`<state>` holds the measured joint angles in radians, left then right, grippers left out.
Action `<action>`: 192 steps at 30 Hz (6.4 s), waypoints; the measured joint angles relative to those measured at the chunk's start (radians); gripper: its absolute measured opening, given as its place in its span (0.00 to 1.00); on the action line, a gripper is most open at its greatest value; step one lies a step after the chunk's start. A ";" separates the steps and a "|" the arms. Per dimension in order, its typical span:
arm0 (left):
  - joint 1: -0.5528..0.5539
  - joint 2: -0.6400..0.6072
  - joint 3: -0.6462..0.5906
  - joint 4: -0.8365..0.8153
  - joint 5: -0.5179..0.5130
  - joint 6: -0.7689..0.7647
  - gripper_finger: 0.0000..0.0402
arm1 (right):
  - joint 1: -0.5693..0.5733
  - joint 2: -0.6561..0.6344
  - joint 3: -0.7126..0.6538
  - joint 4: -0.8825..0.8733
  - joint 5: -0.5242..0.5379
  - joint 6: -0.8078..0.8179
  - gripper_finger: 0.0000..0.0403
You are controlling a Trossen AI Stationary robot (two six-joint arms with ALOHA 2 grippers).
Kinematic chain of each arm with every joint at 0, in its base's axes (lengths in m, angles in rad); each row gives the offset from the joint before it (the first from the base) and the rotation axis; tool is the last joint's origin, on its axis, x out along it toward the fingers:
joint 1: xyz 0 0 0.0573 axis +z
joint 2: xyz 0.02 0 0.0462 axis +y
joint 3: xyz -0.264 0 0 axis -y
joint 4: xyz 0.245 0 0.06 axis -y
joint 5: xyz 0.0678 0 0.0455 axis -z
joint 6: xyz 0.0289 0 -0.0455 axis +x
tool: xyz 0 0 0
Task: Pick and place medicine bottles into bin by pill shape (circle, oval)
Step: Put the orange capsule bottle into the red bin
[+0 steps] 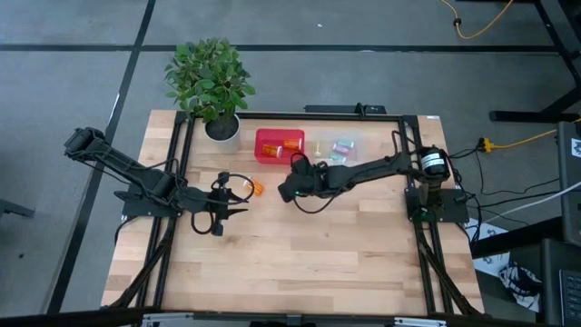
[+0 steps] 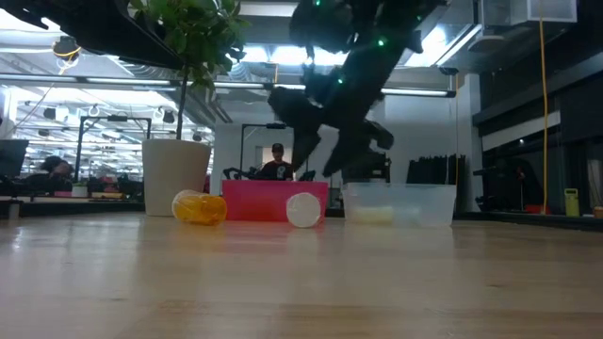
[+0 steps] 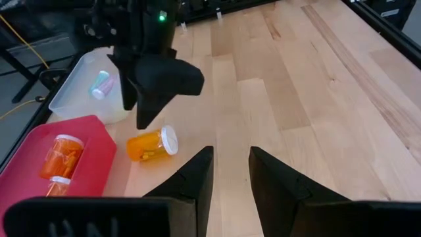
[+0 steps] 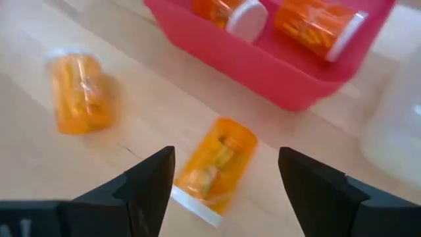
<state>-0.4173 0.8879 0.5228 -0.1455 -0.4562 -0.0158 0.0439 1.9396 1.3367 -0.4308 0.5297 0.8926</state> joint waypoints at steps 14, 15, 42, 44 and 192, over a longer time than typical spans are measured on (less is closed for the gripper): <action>0.000 0.000 0.000 0.000 0.000 -0.001 0.23 | 0.010 0.049 -0.046 0.166 0.011 0.046 0.68; 0.000 0.000 0.000 0.000 0.000 -0.001 0.23 | 0.011 0.056 -0.046 0.170 0.008 0.044 0.68; 0.000 0.000 0.000 0.000 0.000 -0.001 0.23 | 0.006 0.148 -0.045 0.135 0.000 -0.009 0.68; 0.000 0.000 0.000 0.000 0.000 -0.001 0.23 | 0.006 0.145 -0.045 0.144 0.001 -0.027 0.68; 0.000 0.000 0.000 0.000 0.000 0.000 0.23 | 0.058 0.402 0.148 0.712 -0.091 -0.613 0.71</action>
<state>-0.4174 0.8879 0.5228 -0.1452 -0.4561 -0.0162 0.1020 2.3418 1.4850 0.2812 0.4391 0.2796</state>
